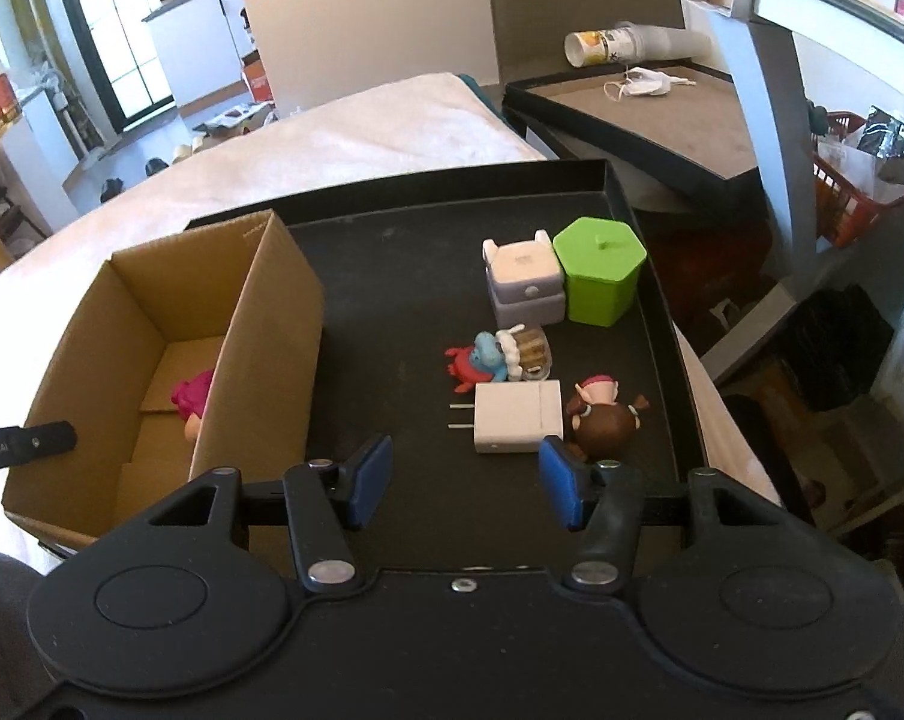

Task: Organize rigid objects
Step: 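Move the right gripper back over the white charger plug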

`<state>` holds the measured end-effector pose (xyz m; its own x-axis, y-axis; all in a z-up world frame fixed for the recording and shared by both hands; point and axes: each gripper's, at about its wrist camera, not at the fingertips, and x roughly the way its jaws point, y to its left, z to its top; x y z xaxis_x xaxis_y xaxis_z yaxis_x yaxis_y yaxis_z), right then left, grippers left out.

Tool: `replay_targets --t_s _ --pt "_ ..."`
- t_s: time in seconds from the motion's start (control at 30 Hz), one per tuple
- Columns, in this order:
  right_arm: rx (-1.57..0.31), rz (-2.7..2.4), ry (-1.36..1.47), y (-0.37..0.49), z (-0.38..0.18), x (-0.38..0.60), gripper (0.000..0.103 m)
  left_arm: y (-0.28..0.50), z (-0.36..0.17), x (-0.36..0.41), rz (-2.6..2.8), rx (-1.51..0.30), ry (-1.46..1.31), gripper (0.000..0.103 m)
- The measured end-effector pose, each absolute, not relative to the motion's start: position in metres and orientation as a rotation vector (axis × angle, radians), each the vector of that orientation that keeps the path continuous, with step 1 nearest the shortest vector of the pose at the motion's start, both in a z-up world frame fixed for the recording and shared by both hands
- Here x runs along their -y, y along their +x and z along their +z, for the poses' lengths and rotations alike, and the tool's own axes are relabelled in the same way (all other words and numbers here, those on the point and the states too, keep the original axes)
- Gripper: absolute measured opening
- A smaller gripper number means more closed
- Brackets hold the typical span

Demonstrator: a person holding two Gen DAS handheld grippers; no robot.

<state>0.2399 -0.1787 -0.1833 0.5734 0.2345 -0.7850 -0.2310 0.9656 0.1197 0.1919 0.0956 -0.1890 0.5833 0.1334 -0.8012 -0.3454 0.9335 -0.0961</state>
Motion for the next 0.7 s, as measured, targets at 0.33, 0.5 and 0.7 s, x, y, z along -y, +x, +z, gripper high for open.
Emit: replay_targets --t_s 0.33,0.5,0.7 --pt "-0.899 0.232 -0.022 0.249 -0.198 0.173 0.057 0.192 -0.189 -0.097 0.279 -0.908 -0.263 0.009" --pt "-0.904 0.234 -0.021 0.251 -0.202 0.169 0.057 0.192 -0.190 -0.099 0.279 -0.910 -0.269 0.009" --pt "-0.922 0.189 -0.035 0.261 -0.213 0.165 0.057 0.193 -0.190 -0.099 0.279 -0.908 -0.274 0.009"
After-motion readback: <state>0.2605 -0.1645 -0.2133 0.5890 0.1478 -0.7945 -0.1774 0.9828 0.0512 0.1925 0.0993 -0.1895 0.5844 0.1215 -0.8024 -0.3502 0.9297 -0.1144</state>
